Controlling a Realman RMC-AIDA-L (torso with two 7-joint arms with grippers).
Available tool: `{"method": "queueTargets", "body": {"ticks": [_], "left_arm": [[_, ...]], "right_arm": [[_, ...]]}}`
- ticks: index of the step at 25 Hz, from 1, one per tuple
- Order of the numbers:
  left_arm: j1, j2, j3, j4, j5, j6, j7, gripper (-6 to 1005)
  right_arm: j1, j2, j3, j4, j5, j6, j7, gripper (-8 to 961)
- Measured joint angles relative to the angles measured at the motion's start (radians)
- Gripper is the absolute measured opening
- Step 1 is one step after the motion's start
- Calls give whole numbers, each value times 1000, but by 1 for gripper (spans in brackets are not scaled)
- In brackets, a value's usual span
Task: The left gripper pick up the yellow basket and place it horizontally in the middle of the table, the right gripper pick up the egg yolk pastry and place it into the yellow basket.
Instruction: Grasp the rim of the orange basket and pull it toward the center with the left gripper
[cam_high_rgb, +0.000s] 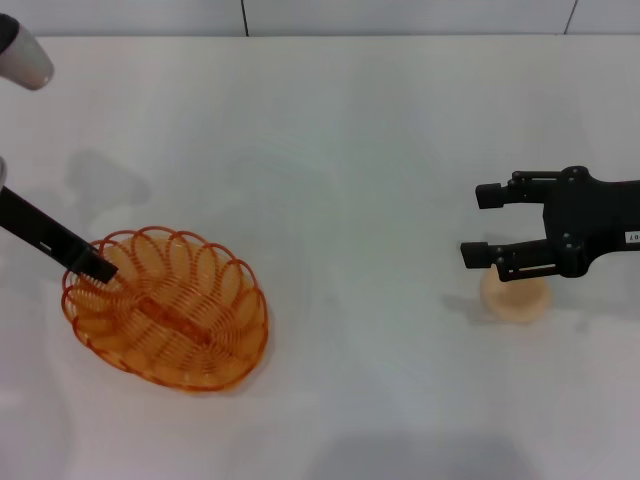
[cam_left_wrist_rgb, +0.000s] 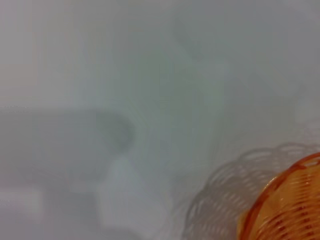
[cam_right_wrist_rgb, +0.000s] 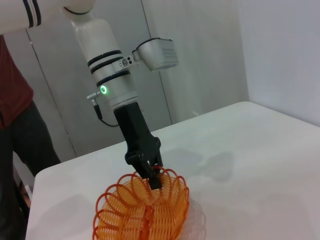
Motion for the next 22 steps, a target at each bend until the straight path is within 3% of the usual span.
{"method": "queueTargets", "body": {"ticks": [8, 14, 22], "left_arm": [[-1, -12, -7, 106, -36, 85, -28, 118], [-9, -1, -12, 117, -102, 97, -76, 97], [-25, -13, -18, 109, -155, 117, -201, 86]], "right_arm": [[5, 0, 4, 3, 0, 3, 1, 814], [13, 0, 6, 4, 0, 4, 1, 814], [15, -3, 6, 6, -1, 4, 1, 814]]}}
